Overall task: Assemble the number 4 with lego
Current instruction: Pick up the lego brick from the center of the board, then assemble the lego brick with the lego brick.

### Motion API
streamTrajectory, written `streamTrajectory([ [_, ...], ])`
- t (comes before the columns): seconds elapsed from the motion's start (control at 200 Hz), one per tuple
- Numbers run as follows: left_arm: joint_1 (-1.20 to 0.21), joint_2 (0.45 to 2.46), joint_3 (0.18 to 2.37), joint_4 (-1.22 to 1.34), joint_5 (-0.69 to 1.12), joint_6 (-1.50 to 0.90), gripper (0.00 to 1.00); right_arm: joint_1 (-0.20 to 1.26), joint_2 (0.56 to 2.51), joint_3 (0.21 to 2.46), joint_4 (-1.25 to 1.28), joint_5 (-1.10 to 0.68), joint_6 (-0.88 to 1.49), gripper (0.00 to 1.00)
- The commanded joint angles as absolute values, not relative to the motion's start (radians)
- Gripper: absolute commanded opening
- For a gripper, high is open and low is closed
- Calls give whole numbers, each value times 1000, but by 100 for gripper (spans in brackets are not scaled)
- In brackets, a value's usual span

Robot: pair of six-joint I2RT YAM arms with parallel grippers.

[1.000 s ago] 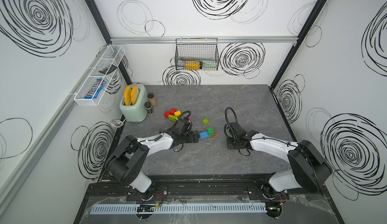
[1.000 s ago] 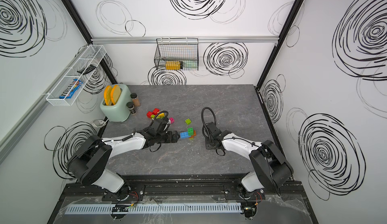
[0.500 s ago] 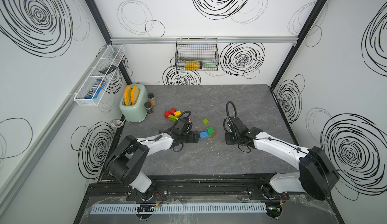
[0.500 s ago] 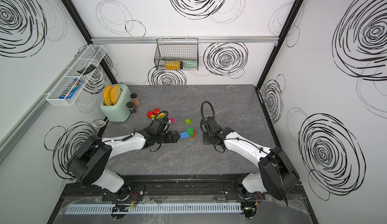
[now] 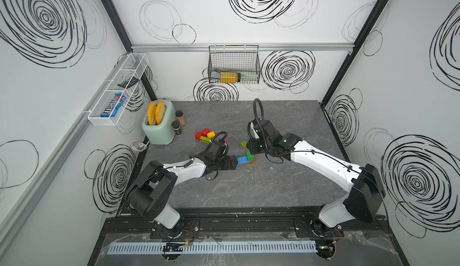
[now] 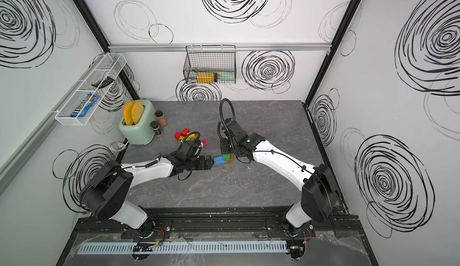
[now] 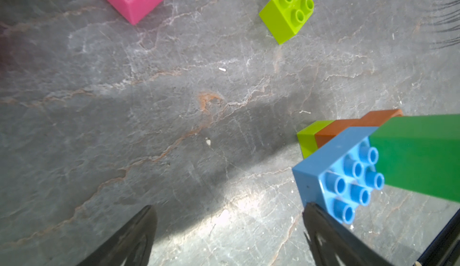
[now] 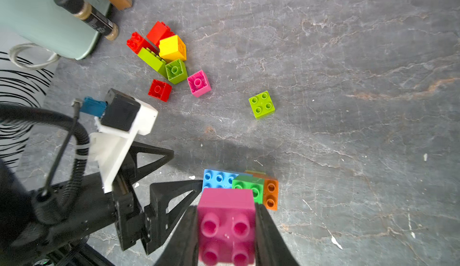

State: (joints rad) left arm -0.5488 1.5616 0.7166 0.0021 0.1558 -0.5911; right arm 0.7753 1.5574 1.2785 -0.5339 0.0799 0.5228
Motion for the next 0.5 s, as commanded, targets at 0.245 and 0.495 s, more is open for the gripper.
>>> streamTrajectory([
  [0.245, -544, 1560, 746, 28, 165, -584, 96, 792, 1663, 1361, -672, 111, 532, 0],
  [0.495, -543, 1563, 747, 28, 164, -584, 96, 793, 1685, 1348, -665, 100, 528, 0],
])
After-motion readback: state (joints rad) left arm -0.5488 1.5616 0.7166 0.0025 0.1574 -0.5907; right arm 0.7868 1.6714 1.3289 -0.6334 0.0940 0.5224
